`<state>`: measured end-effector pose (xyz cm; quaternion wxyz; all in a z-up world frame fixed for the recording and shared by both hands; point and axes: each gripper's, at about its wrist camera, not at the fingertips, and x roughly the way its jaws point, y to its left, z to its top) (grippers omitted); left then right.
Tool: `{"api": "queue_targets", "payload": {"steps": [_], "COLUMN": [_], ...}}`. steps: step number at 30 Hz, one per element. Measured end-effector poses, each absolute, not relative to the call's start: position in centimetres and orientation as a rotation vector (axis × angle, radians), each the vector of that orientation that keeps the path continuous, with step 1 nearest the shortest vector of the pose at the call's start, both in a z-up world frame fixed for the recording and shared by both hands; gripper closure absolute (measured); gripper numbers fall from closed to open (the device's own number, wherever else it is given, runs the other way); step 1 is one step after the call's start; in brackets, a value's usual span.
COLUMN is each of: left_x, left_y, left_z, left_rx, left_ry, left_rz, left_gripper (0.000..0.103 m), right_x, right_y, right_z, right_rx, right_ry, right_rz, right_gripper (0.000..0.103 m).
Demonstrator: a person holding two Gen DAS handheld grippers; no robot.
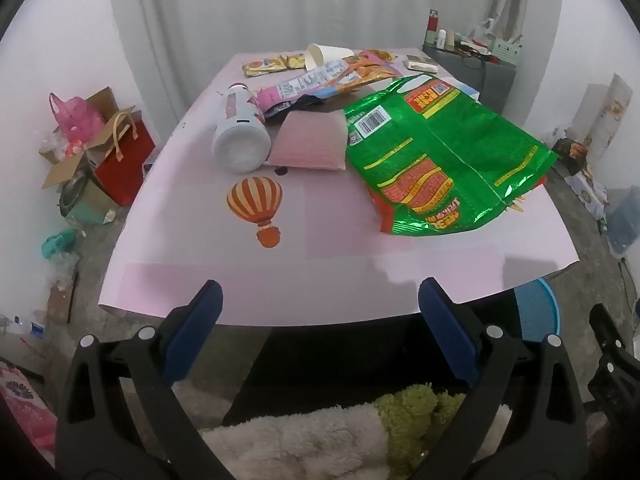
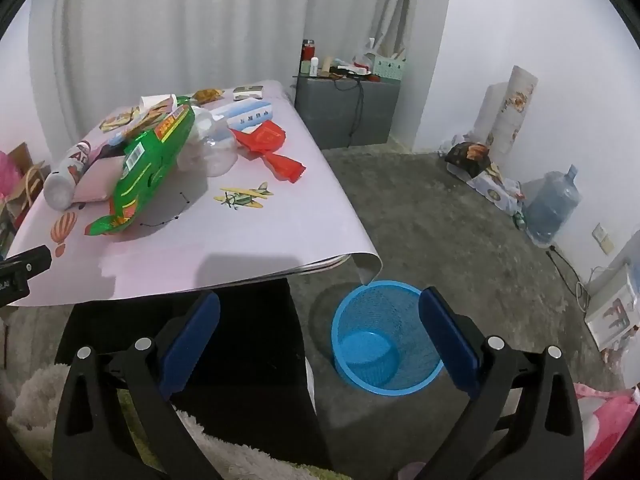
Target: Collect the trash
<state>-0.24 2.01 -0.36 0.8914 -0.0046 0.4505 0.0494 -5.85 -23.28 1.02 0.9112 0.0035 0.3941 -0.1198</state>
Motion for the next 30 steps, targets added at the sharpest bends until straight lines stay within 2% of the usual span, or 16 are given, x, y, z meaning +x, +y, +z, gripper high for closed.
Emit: {"api": "queue_targets", "payload": {"steps": [30], "left_x": [-0.13], "left_y": [2.31], "left_z": [-0.37], "left_rx": [-0.017], "left_ry": [0.942], "left_rz": [0.108], "left_gripper": [0.009], "right_x": [-5.62], "right_y": [-23.32], "right_z": [0.72], "right_rx": [0.010], "right_ry": [0.806], "right_rz": [-0.243], "right_gripper": [0.006]}}
